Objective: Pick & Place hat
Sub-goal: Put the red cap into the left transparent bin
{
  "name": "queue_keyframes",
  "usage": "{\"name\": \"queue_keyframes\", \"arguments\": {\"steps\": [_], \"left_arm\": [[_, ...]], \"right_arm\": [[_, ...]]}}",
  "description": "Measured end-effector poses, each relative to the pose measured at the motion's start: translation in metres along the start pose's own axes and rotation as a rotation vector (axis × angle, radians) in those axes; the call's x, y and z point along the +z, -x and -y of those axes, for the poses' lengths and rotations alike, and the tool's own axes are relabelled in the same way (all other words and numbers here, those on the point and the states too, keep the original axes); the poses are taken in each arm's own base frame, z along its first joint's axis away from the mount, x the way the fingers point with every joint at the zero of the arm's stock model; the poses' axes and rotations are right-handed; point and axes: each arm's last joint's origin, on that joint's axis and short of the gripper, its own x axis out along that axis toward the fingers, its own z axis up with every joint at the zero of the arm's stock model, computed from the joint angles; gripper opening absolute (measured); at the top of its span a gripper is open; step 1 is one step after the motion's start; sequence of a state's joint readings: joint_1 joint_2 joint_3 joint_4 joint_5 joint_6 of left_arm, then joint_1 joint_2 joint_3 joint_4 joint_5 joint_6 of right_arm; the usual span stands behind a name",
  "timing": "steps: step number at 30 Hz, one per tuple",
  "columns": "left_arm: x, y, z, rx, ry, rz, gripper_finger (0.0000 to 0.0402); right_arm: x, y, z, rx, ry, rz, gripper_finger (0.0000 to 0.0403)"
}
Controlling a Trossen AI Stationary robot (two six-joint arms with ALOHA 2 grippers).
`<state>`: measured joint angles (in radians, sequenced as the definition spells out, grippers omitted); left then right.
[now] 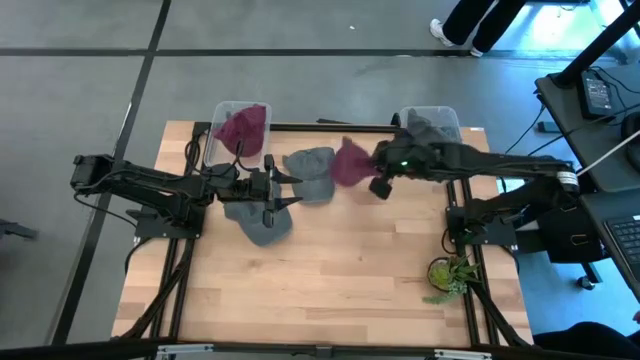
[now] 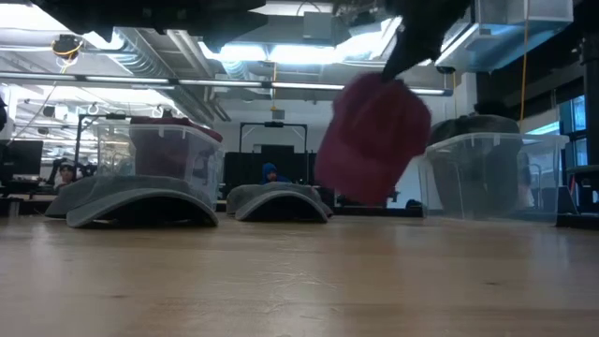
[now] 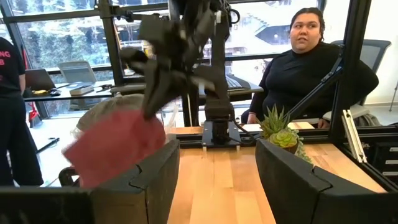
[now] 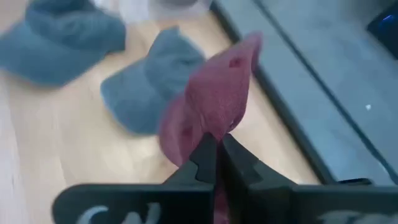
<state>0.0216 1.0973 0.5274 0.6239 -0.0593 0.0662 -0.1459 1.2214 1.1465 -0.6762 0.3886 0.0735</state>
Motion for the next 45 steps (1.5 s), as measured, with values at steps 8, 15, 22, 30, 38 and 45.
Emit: {"name": "queue_keyframes", "arguments": {"steps": [8, 15, 22, 30, 38, 45], "left_arm": [[0.0, 0.0, 0.0, 0.0, 0.0, -0.002, 0.0208], [0.0, 0.0, 0.0, 0.001, 0.0, -0.001, 0.0208], [0.01, 0.0, -0.001, 0.004, 0.036, 0.105, 0.0208], [0.011, 0.001, 0.005, -0.109, 0.062, 0.112, 0.0207], [0.044, -0.018, 0.01, -0.016, 0.03, -0.016, 0.0207], [0.057, -0.05, 0.011, 0.066, 0.062, -0.232, 0.0207]], "right_arm": [[0.024, 0.061, 0.028, -0.165, -0.051, 0.115, 0.0006], [0.05, 0.095, 0.041, -0.187, -0.04, 0.189, 0.0006], [0.055, 0.095, 0.037, -0.053, 0.14, 0.187, 0.0006], [0.059, 0.07, -0.001, 0.156, 0.371, 0.137, 0.0006], [0.06, 0.021, -0.06, 0.242, 0.511, 0.04, 0.0006], [0.06, -0.011, -0.098, 0.265, 0.594, 0.048, 0.0006]]}}
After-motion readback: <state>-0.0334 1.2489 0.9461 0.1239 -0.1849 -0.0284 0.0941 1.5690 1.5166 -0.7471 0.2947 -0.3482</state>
